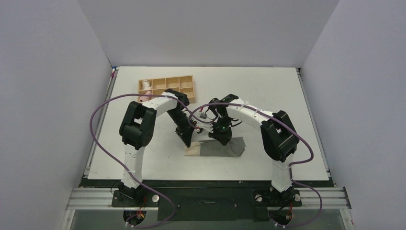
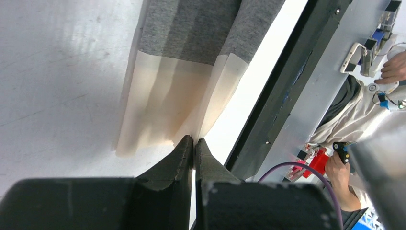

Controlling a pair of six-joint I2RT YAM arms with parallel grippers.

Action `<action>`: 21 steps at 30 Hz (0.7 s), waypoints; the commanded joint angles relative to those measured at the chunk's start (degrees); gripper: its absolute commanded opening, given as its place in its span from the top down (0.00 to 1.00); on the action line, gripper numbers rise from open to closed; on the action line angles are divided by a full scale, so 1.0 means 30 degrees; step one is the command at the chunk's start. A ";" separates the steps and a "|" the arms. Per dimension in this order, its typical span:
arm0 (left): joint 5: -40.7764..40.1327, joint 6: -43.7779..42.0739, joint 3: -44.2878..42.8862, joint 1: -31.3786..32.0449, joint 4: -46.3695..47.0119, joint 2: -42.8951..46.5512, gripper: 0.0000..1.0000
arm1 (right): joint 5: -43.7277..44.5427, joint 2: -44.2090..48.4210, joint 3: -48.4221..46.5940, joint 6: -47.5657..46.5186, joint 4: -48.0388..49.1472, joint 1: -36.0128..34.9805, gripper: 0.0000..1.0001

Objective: Roll the underwear
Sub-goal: Fold the underwear at the center of the board.

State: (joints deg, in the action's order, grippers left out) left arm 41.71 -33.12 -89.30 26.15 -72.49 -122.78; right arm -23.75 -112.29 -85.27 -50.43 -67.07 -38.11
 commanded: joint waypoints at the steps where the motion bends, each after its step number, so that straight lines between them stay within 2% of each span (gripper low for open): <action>1: -0.0926 0.0553 -0.0956 -0.0503 0.0178 -0.0167 1.00 | 0.0773 -0.0432 -0.0631 -0.0631 -0.1104 0.0440 0.94; 10: -0.1108 0.1142 -0.1055 -0.0514 0.0680 -0.0352 1.00 | 0.0582 -0.0970 -0.0996 -0.0459 -0.0827 0.0670 0.93; 21: -0.1635 0.3262 -0.1090 -0.0514 0.2076 -0.0061 0.93 | -0.0577 -0.0210 -0.0882 0.0251 -0.0393 0.1622 0.92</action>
State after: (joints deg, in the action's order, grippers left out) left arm 37.45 -26.57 -90.37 24.97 -69.17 -123.70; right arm -22.96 -115.07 -86.59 -50.30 -68.64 -34.85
